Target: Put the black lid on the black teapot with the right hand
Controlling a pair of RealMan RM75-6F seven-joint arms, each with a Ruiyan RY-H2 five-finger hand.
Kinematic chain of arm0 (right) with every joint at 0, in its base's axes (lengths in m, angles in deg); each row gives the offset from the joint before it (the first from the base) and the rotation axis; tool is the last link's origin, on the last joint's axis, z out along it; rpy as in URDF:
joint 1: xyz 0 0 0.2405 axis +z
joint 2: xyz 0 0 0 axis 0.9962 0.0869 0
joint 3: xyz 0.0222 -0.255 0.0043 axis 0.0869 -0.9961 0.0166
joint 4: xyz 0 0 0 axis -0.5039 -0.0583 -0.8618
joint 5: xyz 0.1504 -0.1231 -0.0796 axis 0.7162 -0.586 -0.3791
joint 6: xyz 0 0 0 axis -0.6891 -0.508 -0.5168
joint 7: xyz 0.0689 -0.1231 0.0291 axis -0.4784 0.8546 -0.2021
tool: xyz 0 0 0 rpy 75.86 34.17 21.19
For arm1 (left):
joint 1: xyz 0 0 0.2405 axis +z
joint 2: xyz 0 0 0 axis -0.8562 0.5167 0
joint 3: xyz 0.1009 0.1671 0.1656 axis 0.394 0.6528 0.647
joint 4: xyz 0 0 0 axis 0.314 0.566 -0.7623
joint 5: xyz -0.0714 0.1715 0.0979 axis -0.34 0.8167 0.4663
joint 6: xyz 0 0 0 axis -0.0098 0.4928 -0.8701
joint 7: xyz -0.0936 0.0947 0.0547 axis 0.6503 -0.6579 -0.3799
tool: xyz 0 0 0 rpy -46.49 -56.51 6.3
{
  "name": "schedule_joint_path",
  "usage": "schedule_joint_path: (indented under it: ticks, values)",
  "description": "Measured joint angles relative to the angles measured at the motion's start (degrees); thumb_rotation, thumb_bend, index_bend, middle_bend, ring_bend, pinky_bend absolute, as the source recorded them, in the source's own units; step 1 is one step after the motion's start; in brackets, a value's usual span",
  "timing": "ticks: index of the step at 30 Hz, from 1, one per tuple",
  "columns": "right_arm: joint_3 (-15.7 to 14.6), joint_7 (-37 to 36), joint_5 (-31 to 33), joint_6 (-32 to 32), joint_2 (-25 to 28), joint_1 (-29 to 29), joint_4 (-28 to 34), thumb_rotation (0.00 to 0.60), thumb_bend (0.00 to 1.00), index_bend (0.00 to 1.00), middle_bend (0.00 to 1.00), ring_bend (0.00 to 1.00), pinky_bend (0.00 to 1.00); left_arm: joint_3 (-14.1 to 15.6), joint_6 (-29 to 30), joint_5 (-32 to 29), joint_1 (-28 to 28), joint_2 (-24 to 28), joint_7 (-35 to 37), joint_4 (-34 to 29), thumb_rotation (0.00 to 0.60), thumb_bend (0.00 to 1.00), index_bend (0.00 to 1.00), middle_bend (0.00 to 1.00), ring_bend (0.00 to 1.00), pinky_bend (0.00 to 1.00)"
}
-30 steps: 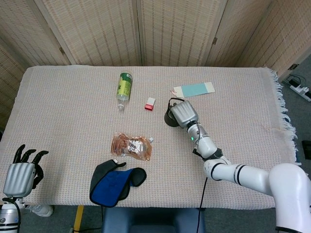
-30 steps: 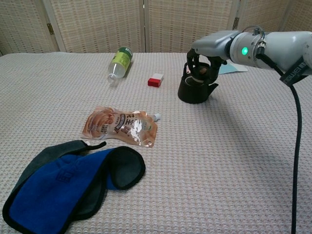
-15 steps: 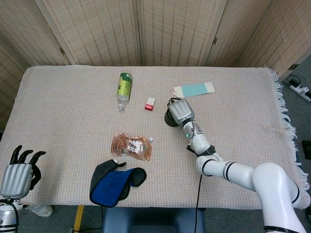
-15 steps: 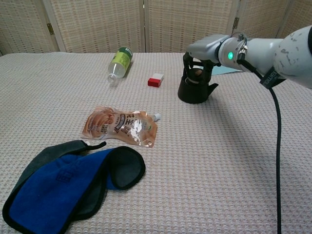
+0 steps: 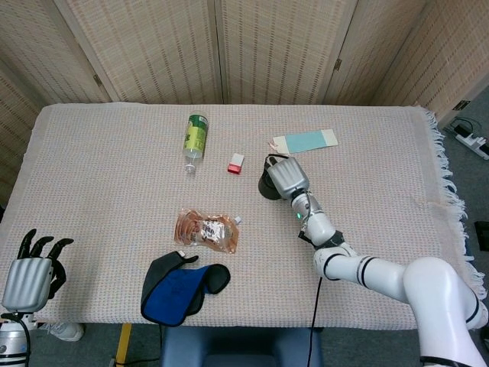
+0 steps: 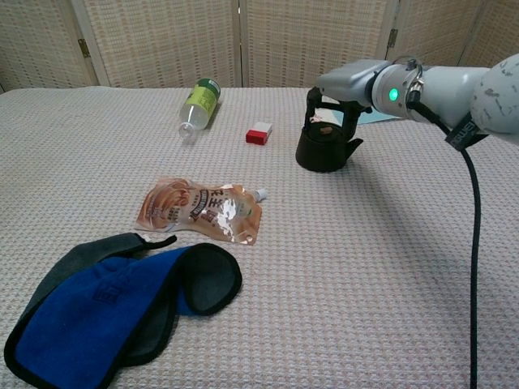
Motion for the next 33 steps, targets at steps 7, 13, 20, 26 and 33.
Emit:
schedule_joint_path:
  ticks: [7,13,20,26,33]
  values:
    - [-0.5,-2.5,-3.9,-3.0,5.4,-2.7,8.4,0.600,0.33,0.25,0.24,0.82,0.67,0.0,0.1,0.0,0.1,0.1,0.0,-0.1,0.600,0.51,0.26,0.20,0.19,0.05]
    - [-2.4,-3.6,-8.4,-10.9,10.9,-7.6,17.6,0.600,0.33,0.25,0.27,0.53,0.52,-0.2,0.3,-0.1,0.2,0.3,0.2,-0.2,0.600,0.51,0.26,0.20,0.19,0.05]
    - [-8.7,-6.8,-18.3,-26.6,21.0,-20.8,32.9,0.600,0.33,0.25,0.26,0.27,0.26,-0.4,-0.2,-0.1,-0.2,0.0,0.2,0.1,0.600,0.51,0.26,0.20,0.19,0.05]
    - [-14.2,-13.3,-28.8,-37.7,25.7,-32.3,36.0,0.600,0.33,0.25,0.23,0.23,0.23,-0.8,-0.8,-0.5,-0.8,-0.1,-0.2,0.1,0.600,0.51,0.25,0.20,0.19,0.05]
    - [-18.4,-20.3,-37.2,-47.0,28.2,-43.1,35.5,0.600,0.33,0.25,0.23,0.23,0.22,-1.5,-1.8,-1.8,-1.5,0.2,-1.0,-0.7,0.600,0.51,0.24,0.19,0.19,0.05]
